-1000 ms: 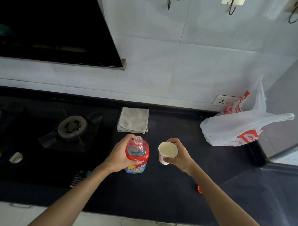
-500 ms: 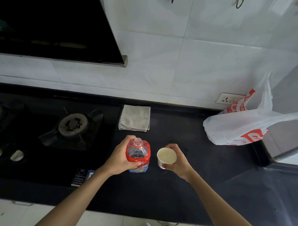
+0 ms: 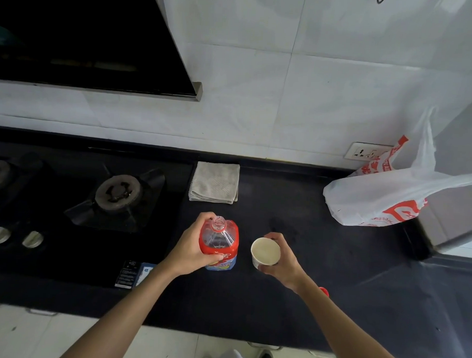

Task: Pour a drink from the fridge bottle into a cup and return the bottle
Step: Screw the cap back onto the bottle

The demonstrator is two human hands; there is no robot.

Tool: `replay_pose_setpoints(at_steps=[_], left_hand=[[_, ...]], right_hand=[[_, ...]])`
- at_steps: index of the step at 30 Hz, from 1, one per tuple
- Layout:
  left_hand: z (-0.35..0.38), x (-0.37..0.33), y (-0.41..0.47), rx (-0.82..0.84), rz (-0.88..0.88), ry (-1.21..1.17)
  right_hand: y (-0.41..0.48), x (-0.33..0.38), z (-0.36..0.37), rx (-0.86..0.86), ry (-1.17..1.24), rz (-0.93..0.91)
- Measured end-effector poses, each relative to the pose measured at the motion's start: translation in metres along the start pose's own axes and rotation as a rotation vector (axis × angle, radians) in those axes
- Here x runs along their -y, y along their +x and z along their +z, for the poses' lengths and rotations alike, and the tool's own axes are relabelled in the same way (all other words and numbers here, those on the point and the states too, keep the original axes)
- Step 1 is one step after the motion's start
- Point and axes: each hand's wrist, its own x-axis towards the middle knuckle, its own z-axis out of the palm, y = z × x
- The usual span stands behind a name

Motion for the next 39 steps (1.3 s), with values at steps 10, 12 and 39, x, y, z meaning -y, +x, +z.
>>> replay_pose_setpoints(at_steps=[10, 12, 39], left_hand=[[0.01, -0.005, -0.01, -0.008, 0.0, -0.032], [0.012, -0.006, -0.012, -0.016, 0.003, -0.033], [0.028, 0.004, -0.022, -0.002, 0.039, -0.016]], right_hand=[[-0.021, -0.005, -0.05, 0.047, -0.073, 0.02], [-0.029, -0.011, -0.068, -0.04, -0.128, 0.046], [-0.063, -0.026, -0.085, -0.169, -0.511, 0.194]])
